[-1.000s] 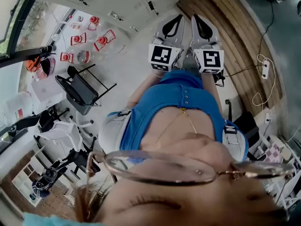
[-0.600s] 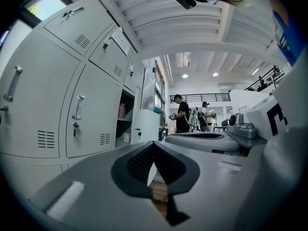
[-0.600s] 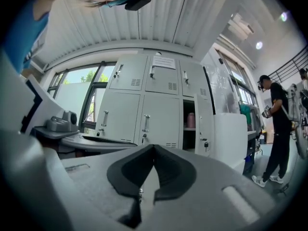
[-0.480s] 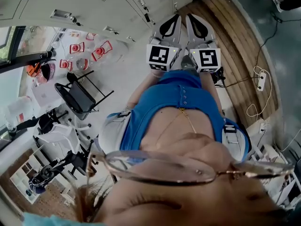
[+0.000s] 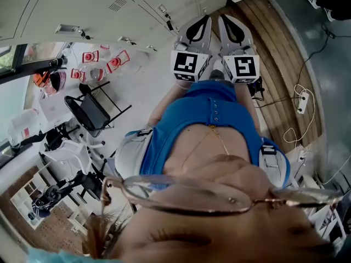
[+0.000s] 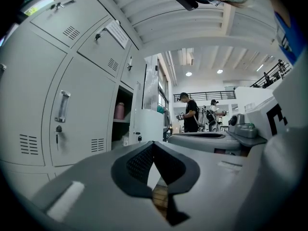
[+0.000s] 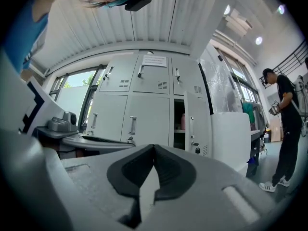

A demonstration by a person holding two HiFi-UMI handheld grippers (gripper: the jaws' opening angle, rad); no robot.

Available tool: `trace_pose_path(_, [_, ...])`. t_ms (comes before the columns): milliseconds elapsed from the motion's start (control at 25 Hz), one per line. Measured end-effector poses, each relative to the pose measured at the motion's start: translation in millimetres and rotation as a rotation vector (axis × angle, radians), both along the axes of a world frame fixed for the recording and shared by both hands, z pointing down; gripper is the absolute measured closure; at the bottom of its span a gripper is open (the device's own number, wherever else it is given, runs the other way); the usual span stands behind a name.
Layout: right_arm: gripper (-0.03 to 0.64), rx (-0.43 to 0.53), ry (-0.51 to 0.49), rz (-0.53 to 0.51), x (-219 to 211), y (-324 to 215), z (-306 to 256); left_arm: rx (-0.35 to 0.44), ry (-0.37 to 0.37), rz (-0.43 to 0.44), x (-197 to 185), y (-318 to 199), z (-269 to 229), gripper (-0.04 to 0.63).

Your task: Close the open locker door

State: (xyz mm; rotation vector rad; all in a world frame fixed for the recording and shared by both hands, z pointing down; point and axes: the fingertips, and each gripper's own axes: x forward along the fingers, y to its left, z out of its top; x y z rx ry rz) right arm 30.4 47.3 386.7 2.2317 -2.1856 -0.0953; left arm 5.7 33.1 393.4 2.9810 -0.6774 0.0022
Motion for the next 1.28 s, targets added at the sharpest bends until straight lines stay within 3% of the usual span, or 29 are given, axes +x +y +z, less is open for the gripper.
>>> trace_pose_path(400, [0.617,-0.005,0.011,-0.060,68,-13,-3,-0.014,0.013,-0.069,59,-20,-1,0.600])
trace_pose_path(840, [0.617,-0.019,0.000,-0.119,100,-48,4,-0.031,-0.011,-0.152,65,-49,10,0.598])
trace_pose_path(1280, [0.617,-0.022,0.000,-0.120,108,-117,5,-0.022,0.009,-0.080,98,-114,6,0.597])
